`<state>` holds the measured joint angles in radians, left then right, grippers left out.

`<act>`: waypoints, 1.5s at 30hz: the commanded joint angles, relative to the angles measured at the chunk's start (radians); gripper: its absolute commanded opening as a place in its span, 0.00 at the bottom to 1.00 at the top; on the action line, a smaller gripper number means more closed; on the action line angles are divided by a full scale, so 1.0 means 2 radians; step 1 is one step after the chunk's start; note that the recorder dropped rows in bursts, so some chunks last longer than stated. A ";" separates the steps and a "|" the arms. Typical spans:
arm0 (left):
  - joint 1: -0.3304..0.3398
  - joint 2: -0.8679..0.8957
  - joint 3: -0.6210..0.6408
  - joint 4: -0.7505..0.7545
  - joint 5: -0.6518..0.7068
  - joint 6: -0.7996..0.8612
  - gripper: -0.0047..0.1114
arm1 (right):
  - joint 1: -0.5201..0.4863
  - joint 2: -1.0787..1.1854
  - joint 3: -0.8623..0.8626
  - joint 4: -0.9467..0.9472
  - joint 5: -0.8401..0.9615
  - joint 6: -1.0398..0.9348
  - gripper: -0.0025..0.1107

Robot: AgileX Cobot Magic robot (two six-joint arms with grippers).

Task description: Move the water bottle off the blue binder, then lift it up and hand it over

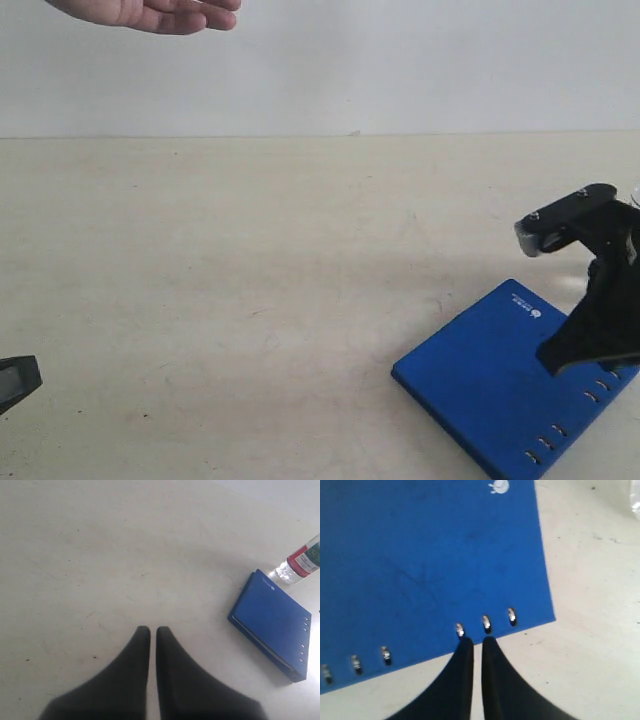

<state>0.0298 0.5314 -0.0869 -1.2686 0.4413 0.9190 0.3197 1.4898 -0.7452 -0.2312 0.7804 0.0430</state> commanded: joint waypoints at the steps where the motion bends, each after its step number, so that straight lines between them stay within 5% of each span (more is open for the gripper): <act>1: -0.002 0.002 -0.002 -0.003 -0.003 0.008 0.08 | -0.001 -0.006 0.042 -0.101 -0.074 0.084 0.02; 20: -0.002 0.002 -0.002 -0.003 -0.002 0.008 0.08 | -0.001 0.016 0.052 -0.317 -0.127 0.118 0.02; 33: -0.002 0.002 -0.002 -0.011 0.010 0.008 0.08 | -0.001 0.108 0.052 -0.339 -0.116 0.137 0.02; 37: -0.002 0.002 -0.002 -0.014 0.008 0.008 0.08 | -0.001 0.108 0.052 -0.404 -0.083 0.246 0.02; 45: -0.002 0.002 -0.002 -0.014 0.007 0.008 0.08 | -0.001 0.110 0.052 -0.378 -0.110 0.228 0.02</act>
<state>0.0298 0.5314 -0.0869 -1.2863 0.4553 0.9288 0.3197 1.7105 -0.6451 -1.0183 0.5848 0.5089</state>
